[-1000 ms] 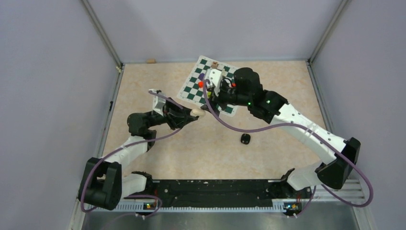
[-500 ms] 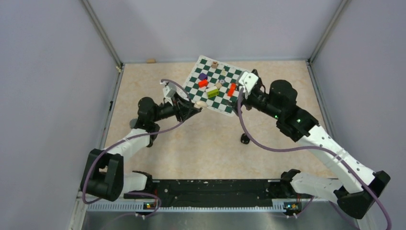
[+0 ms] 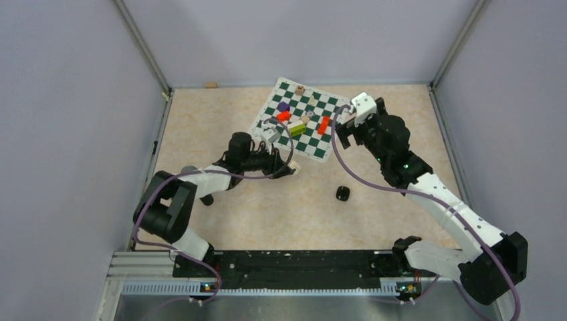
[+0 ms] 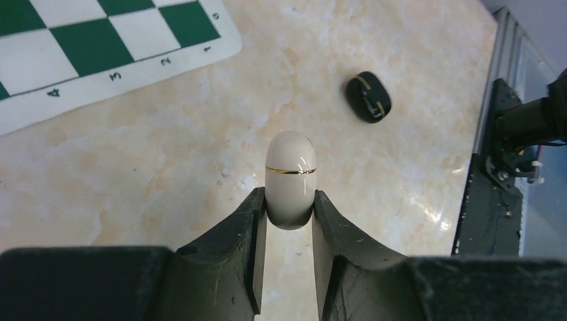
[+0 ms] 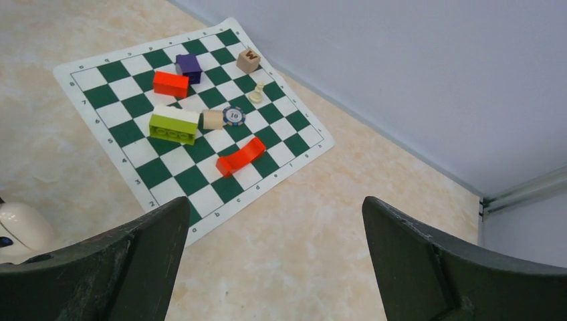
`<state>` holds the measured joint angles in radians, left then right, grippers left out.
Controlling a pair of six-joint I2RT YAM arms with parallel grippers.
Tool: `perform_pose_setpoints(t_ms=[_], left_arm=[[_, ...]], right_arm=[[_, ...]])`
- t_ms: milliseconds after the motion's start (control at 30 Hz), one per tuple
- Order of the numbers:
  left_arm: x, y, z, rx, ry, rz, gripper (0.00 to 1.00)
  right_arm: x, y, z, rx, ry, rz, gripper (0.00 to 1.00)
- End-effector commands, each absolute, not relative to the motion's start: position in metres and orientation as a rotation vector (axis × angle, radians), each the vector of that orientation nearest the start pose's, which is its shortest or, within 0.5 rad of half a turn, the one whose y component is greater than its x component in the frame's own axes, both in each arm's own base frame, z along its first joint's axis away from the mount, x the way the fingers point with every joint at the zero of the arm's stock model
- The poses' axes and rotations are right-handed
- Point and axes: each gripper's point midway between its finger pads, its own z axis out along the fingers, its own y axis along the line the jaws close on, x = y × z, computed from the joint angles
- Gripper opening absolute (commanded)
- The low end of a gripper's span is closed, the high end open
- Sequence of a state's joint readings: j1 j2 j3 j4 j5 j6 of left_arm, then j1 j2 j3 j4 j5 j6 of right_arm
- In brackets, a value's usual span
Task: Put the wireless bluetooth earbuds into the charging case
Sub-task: Place the charging case at the center of the board.
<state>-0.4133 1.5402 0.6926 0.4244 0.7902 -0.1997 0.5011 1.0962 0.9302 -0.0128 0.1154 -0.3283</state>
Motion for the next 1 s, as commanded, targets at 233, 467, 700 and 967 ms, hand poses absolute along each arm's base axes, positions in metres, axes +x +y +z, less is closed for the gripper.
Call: perform_pose_setpoints(t_ms=[233, 467, 700, 967], left_arm=[[0.310, -0.294, 0.065, 0.818, 2.106, -1.074, 0.00], [0.309, -0.301, 0.043, 0.850, 2.201, -1.072, 0.16], [0.308, -0.299, 0.038, 0.891, 2.214, -0.989, 0.73], [0.304, -0.284, 0.083, 0.992, 2.041, -0.881, 0.99]], right_arm=[[0.355, 0.142, 0.319, -0.512, 1.502, 0.019, 0.99], [0.352, 0.138, 0.324, -0.506, 1.479, 0.005, 0.99], [0.351, 0.132, 0.331, -0.494, 1.475, -0.024, 0.99], [0.334, 0.112, 0.338, -0.610, 1.564, -0.123, 0.99]])
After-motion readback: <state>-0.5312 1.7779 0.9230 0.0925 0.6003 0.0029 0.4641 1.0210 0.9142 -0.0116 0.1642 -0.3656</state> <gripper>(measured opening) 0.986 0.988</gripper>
